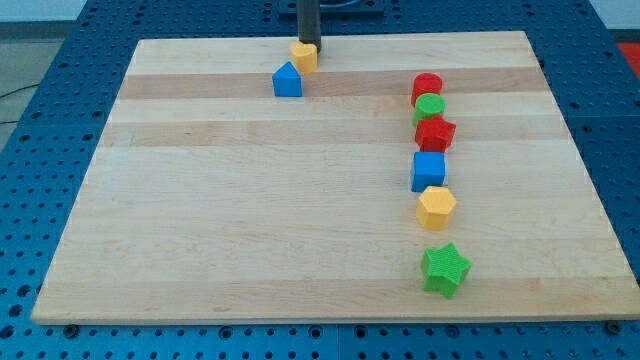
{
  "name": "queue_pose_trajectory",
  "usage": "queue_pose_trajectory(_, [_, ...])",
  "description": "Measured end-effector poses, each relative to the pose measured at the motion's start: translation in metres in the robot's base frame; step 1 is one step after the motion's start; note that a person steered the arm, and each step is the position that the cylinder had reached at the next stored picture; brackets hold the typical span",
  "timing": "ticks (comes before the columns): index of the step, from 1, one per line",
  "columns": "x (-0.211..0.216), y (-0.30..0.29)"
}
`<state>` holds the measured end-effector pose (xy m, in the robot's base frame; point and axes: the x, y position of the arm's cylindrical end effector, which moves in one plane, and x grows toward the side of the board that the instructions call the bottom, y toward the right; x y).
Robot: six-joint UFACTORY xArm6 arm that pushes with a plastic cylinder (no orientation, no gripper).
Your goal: Keep yellow heart above blue triangle
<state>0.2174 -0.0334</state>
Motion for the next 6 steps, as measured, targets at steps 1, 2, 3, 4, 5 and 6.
queue_pose_trajectory(1, [0.006,0.052])
queue_pose_trajectory(2, [0.006,0.043])
queue_pose_trajectory(3, [0.018,0.019])
queue_pose_trajectory(4, [0.019,0.019])
queue_pose_trajectory(5, [0.019,0.014])
queue_pose_trajectory(6, [0.019,-0.016])
